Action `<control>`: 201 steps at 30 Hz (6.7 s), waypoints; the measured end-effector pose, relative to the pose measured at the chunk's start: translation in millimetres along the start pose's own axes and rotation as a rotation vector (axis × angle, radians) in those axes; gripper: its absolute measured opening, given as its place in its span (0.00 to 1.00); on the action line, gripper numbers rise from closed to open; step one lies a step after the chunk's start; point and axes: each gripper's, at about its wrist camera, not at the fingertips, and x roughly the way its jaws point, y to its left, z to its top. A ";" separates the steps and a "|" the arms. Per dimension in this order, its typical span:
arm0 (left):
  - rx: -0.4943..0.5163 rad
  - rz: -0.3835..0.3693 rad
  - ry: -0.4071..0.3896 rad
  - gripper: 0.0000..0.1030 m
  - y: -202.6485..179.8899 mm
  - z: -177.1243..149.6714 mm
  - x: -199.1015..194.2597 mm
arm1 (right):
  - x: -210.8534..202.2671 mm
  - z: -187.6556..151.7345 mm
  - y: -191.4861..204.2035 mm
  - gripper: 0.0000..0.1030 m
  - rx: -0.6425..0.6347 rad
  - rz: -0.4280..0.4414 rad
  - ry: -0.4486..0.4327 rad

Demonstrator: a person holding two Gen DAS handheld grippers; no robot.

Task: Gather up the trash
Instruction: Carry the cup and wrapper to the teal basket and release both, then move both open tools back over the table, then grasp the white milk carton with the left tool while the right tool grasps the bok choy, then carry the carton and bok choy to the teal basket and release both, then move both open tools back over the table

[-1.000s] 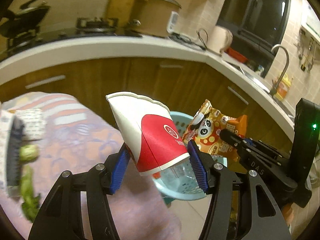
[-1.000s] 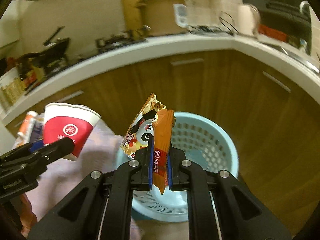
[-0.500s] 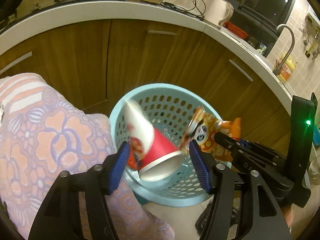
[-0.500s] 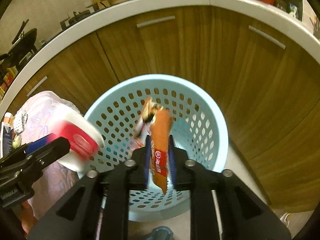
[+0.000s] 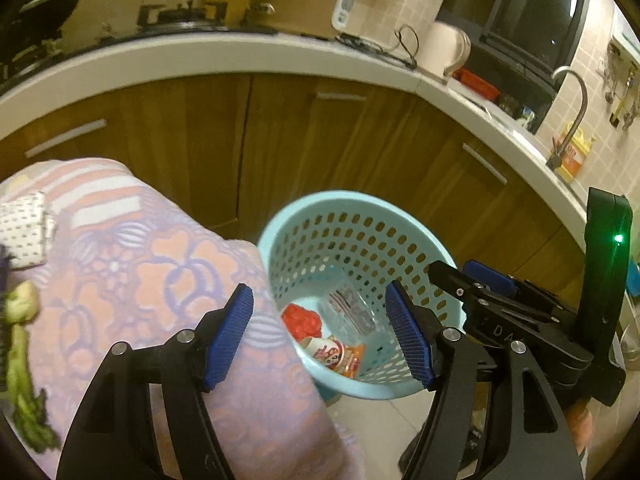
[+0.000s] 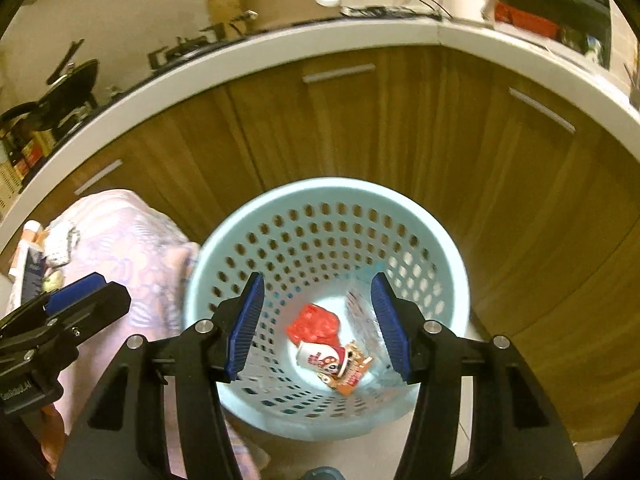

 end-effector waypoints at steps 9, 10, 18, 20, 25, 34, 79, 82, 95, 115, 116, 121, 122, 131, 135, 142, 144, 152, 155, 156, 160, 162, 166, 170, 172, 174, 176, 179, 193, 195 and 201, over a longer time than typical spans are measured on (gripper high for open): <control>-0.044 0.061 -0.144 0.65 27.6 0.0 -75.8 | -35.4 9.8 63.3 0.50 -0.087 0.083 -0.083; -0.055 0.081 -0.167 0.65 35.5 -1.5 -89.1 | -38.4 10.2 69.4 0.50 -0.094 0.091 -0.089; -0.126 0.262 -0.257 0.65 98.6 -20.0 -159.0 | -55.0 10.2 150.9 0.50 -0.191 0.216 -0.128; -0.153 0.298 -0.258 0.66 117.3 -26.4 -169.4 | -54.5 7.0 170.2 0.50 -0.218 0.246 -0.129; -0.196 0.363 -0.204 0.71 163.1 -41.5 -179.9 | -46.7 -3.8 221.9 0.50 -0.291 0.320 -0.101; -0.152 0.338 -0.060 0.74 189.5 -37.6 -136.7 | -29.8 -6.1 260.0 0.50 -0.351 0.329 -0.080; -0.297 0.317 -0.050 0.53 195.7 -117.5 -180.7 | 15.8 -73.4 313.6 0.18 -0.446 0.369 0.173; -0.284 0.333 -0.007 0.58 194.3 -114.2 -167.0 | 11.6 -69.9 301.6 0.18 -0.425 0.365 0.164; -0.240 0.340 -0.061 0.55 166.1 -93.2 -162.5 | -16.1 -44.7 235.4 0.18 -0.329 0.343 0.089; 0.044 0.103 -0.073 0.55 20.5 -1.6 -58.8 | -30.3 11.6 70.2 0.18 -0.100 0.133 -0.057; 0.049 0.097 -0.066 0.55 16.8 -0.2 -51.9 | -27.7 12.7 64.1 0.18 -0.091 0.123 -0.055; 0.085 0.082 -0.027 0.55 -1.7 7.3 -15.8 | -9.7 14.7 35.3 0.18 -0.039 0.077 -0.018; 0.088 0.077 -0.019 0.55 -3.7 8.0 -10.4 | -4.5 14.5 29.6 0.18 -0.027 0.070 -0.004; 0.065 0.040 0.049 0.55 -3.6 7.8 25.4 | 26.8 4.8 3.1 0.19 0.042 0.039 0.079; 0.046 0.016 0.067 0.55 -3.7 12.0 37.8 | 37.5 2.6 -5.8 0.19 0.065 0.027 0.106; 0.053 -0.011 0.091 0.59 -9.0 8.1 44.6 | 48.0 -3.1 -16.0 0.22 0.115 0.038 0.144; 0.053 -0.013 0.091 0.65 -9.7 8.0 43.5 | 49.2 -2.2 -18.1 0.29 0.128 0.042 0.147; 0.032 -0.010 0.067 0.65 -2.7 7.6 29.2 | 36.4 -0.3 -16.0 0.50 0.128 0.046 0.110; 0.024 -0.008 0.050 0.65 0.1 6.5 21.3 | 32.5 1.2 -8.9 0.50 0.109 0.052 0.104; 0.023 -0.005 0.043 0.65 1.4 5.8 17.4 | 30.8 1.9 -5.1 0.50 0.100 0.056 0.101; 0.014 0.016 0.003 0.65 9.0 3.7 -4.2 | 21.7 4.4 11.7 0.50 0.070 0.080 0.082; -0.002 0.027 -0.023 0.65 16.9 3.8 -18.6 | 15.5 6.3 25.3 0.50 0.041 0.094 0.068; -0.042 0.052 -0.075 0.65 33.6 3.4 -49.1 | 3.2 10.8 53.4 0.50 -0.008 0.126 0.040; -0.093 0.101 -0.132 0.65 56.1 -0.5 -84.8 | -11.4 14.9 87.9 0.50 -0.063 0.172 0.011; -0.123 0.134 -0.158 0.65 70.3 -3.8 -104.4 | -18.5 16.0 107.2 0.50 -0.096 0.199 -0.001; -0.150 0.173 -0.182 0.65 85.2 -9.0 -123.7 | -25.7 16.4 129.6 0.50 -0.134 0.229 -0.012; -0.185 0.215 -0.206 0.65 104.1 -17.5 -146.7 | -30.7 15.4 147.7 0.50 -0.163 0.254 -0.017; -0.245 0.276 -0.238 0.67 132.3 -29.8 -178.0 | -37.1 12.4 181.1 0.50 -0.216 0.292 -0.023; -0.493 0.476 -0.299 0.84 243.5 -82.3 -256.0 | -31.3 -25.7 291.9 0.50 -0.386 0.382 -0.027; -0.508 0.489 -0.276 0.86 252.2 -87.7 -250.9 | -22.8 -31.3 300.5 0.50 -0.386 0.393 -0.025; -0.484 0.473 -0.165 0.86 262.8 -93.0 -215.2 | 3.8 -49.9 305.7 0.50 -0.378 0.402 -0.007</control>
